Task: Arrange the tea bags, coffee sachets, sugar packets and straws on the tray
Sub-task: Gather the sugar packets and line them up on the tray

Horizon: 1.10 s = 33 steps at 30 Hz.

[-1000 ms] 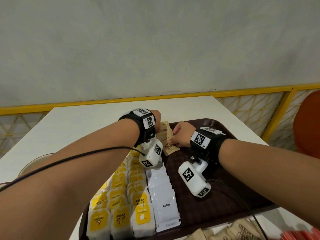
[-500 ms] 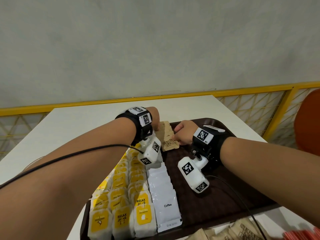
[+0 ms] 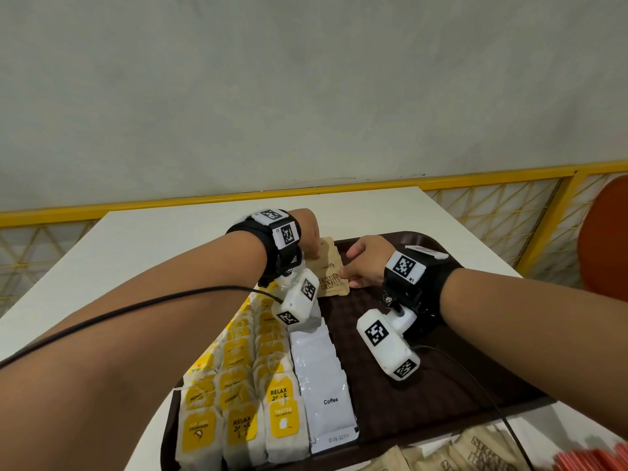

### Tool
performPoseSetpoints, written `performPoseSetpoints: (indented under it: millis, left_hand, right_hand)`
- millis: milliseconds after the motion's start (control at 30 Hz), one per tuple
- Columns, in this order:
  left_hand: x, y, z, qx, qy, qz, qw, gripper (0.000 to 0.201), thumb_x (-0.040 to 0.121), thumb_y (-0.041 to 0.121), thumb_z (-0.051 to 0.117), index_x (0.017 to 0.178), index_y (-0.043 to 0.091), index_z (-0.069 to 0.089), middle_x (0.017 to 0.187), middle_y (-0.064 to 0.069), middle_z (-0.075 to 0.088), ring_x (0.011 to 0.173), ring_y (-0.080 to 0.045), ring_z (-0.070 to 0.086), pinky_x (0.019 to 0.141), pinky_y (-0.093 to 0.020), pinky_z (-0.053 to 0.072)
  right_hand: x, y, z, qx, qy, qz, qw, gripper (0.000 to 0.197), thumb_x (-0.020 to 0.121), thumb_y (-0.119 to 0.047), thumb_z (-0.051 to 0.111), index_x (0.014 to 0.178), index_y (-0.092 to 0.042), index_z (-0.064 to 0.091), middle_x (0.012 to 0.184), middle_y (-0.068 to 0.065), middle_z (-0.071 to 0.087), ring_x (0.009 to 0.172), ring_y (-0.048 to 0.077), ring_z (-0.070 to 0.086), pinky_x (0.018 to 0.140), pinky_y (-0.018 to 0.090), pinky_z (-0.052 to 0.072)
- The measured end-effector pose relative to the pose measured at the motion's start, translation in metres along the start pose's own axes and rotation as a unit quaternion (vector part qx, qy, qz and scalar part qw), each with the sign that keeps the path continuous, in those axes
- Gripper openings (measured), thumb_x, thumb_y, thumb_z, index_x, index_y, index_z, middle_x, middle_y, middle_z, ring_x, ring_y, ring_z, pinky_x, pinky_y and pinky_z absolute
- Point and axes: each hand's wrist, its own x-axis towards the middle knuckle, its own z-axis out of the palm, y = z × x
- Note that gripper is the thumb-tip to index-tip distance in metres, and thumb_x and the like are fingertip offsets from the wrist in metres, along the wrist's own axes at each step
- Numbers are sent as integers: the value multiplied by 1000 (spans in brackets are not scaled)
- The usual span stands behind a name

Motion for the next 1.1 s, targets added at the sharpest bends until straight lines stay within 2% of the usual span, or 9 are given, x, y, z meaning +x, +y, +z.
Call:
performPoseSetpoints:
  millis: [233, 333, 433, 567, 700, 800, 900, 1000, 1100]
  left_hand:
    - [-6, -17, -16, -70, 66, -14, 995, 28, 96, 18, 53, 115, 2, 65, 122, -9, 62, 113, -25, 56, 91, -31, 44]
    - [-7, -37, -19, -75, 84, -51, 992, 22, 100, 16, 41, 95, 1, 56, 103, -10, 53, 95, -24, 49, 82, -30, 39]
    - [-14, -50, -18, -64, 86, -77, 991, 14, 101, 13, 36, 93, 11, 47, 92, -3, 44, 90, -20, 37, 77, -27, 30]
    - [-25, -56, -15, -45, 77, -55, 994, 33, 100, 11, 38, 123, 7, 61, 129, -7, 56, 111, -24, 52, 93, -32, 40]
    - [-35, -48, -13, -24, 103, -37, 994, 30, 100, 20, 43, 123, 20, 61, 136, 2, 52, 124, -21, 48, 104, -34, 38]
    - [-36, -42, -12, -47, 103, -25, 993, 24, 97, 23, 49, 115, 23, 65, 130, 1, 57, 120, -20, 51, 104, -34, 39]
    - [-34, -35, -10, -74, 94, -17, 993, 20, 94, 23, 54, 108, 25, 67, 127, 1, 59, 117, -21, 54, 101, -35, 43]
    - [-34, -29, -6, -80, 85, -9, 993, 18, 92, 24, 56, 106, 25, 68, 126, 1, 59, 116, -20, 54, 100, -36, 44]
    - [-34, -24, -2, -70, 85, -1, 994, 17, 92, 25, 56, 104, 27, 69, 124, 2, 60, 114, -19, 55, 98, -35, 45]
  right_hand:
    - [6, -6, -7, -28, 35, -42, 998, 22, 84, -3, 64, 70, -17, 55, 74, 6, 61, 67, 18, 60, 73, 32, 57]
    - [12, -10, -1, -34, 36, -68, 996, 29, 86, -2, 55, 70, -27, 52, 92, 7, 58, 87, 22, 55, 92, 40, 50]
    - [8, -14, 12, -66, 8, -75, 995, 18, 89, -5, 50, 86, -22, 54, 97, 7, 53, 90, 21, 49, 85, 34, 45]
    - [4, -17, 17, -108, 23, -78, 991, 15, 91, -6, 48, 97, -18, 51, 97, 6, 52, 90, 20, 49, 77, 25, 38]
    - [-3, -18, 13, -119, 66, -83, 987, 31, 91, -4, 52, 121, -3, 59, 118, 11, 60, 111, 26, 57, 88, 28, 45]
    - [-7, -15, 9, -117, 69, -91, 987, 25, 83, -1, 61, 108, -4, 62, 97, 9, 60, 89, 24, 59, 81, 34, 51]
    - [-14, -14, 4, -165, 4, -69, 984, 21, 74, 2, 73, 91, -5, 62, 78, 6, 56, 79, 23, 54, 75, 36, 50]
    - [-18, -14, 1, -186, -10, -52, 981, 24, 75, 4, 73, 69, -10, 55, 69, 4, 56, 78, 22, 57, 84, 40, 53]
    - [-16, -13, 3, -183, -6, -51, 982, 14, 74, 6, 72, 84, 1, 64, 77, 9, 55, 80, 23, 55, 91, 48, 51]
